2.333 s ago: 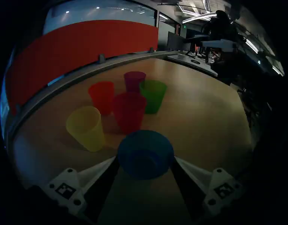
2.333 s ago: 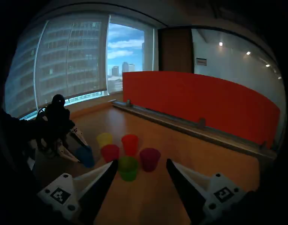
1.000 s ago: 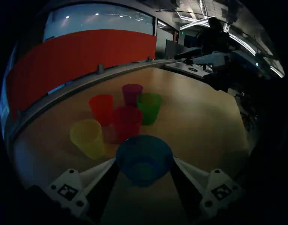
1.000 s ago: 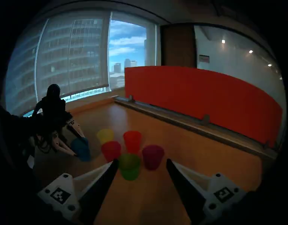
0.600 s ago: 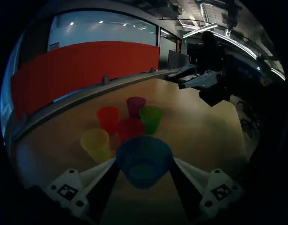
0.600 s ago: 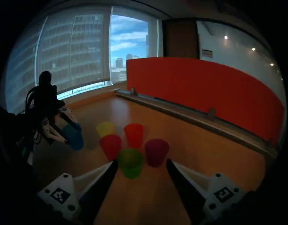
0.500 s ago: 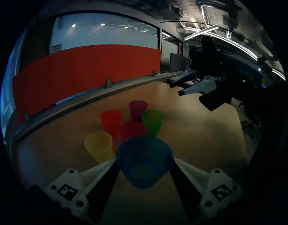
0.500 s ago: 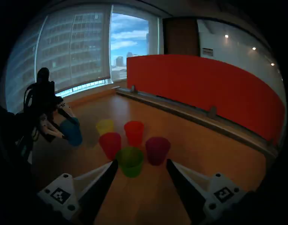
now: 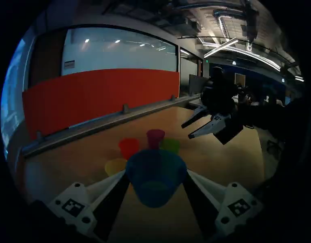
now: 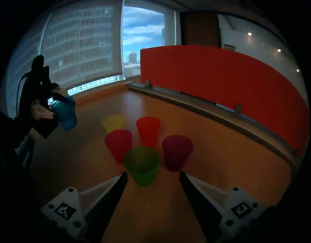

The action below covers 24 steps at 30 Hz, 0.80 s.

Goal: Pour water

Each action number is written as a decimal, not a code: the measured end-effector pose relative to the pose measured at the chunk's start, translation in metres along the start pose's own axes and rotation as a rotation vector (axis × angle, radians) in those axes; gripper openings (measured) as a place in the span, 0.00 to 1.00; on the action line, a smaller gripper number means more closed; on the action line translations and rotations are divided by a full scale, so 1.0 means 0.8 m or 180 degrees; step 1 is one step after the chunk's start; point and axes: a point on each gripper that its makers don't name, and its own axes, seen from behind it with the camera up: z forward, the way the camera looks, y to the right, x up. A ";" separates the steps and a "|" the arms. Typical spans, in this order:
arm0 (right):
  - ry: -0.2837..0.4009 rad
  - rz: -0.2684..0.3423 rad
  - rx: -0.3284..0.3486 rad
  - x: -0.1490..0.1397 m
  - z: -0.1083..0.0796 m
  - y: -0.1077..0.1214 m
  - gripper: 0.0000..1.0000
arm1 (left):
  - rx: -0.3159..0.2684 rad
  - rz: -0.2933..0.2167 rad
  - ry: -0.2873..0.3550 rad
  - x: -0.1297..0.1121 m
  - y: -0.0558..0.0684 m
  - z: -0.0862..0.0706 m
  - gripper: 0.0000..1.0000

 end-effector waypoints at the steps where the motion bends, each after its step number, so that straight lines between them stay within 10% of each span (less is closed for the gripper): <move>1: -0.0012 -0.0003 0.0008 -0.002 0.003 -0.001 0.99 | 0.0004 0.0005 0.0014 0.002 0.000 -0.002 0.86; 24: -0.0201 -0.0067 0.0178 -0.028 0.061 -0.026 1.00 | 0.0053 0.0053 0.0082 0.010 -0.002 -0.016 0.86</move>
